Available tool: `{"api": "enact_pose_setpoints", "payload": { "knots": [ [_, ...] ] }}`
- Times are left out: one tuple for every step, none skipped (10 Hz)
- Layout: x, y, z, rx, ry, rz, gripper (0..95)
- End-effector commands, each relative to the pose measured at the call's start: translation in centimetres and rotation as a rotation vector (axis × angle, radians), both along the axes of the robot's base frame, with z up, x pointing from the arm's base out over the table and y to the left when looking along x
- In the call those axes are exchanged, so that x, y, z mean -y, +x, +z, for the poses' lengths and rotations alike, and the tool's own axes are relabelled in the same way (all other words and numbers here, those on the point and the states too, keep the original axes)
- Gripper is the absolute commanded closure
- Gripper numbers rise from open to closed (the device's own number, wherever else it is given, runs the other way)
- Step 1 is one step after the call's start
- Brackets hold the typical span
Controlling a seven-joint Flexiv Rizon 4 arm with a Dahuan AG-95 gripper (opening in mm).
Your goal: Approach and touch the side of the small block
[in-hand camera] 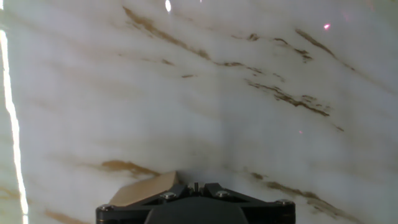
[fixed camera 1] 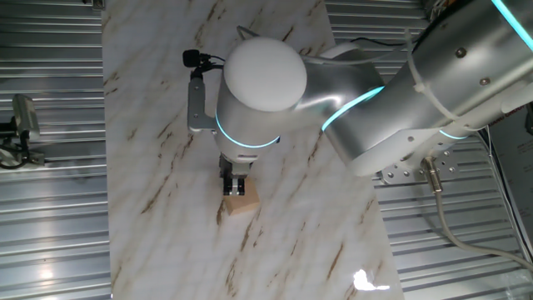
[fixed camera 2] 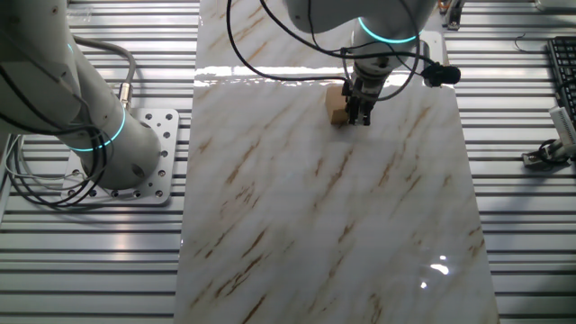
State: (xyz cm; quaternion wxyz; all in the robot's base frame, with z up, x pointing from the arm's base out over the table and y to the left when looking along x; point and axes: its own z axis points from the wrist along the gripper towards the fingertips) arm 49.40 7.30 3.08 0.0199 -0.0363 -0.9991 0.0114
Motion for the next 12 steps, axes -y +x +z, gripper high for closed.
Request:
{"api": "enact_pose_setpoints", "payload": {
  "knots": [
    [0.0,0.1,-0.1,0.01,-0.021,0.036,95.0],
    [0.0,0.1,-0.1,0.011,-0.029,0.046,95.0],
    [0.1,0.1,-0.1,0.013,-0.045,0.06,95.0],
    [0.3,0.2,0.0,0.013,-0.048,0.069,95.0],
    [0.3,0.2,0.0,0.015,-0.045,0.072,95.0],
    [0.3,0.2,0.0,0.017,-0.043,0.075,95.0],
    [0.3,0.2,0.0,0.026,-0.043,0.071,95.0],
    [0.6,0.2,0.2,0.03,-0.038,0.078,95.0],
    [0.8,0.3,0.4,0.031,-0.037,0.087,95.0],
    [1.7,0.9,1.2,0.024,-0.029,0.118,95.0],
    [2.1,1.1,1.8,0.012,-0.017,0.125,95.0],
    [2.9,1.8,3.3,-0.018,0.009,0.132,95.0]
  ]
}}
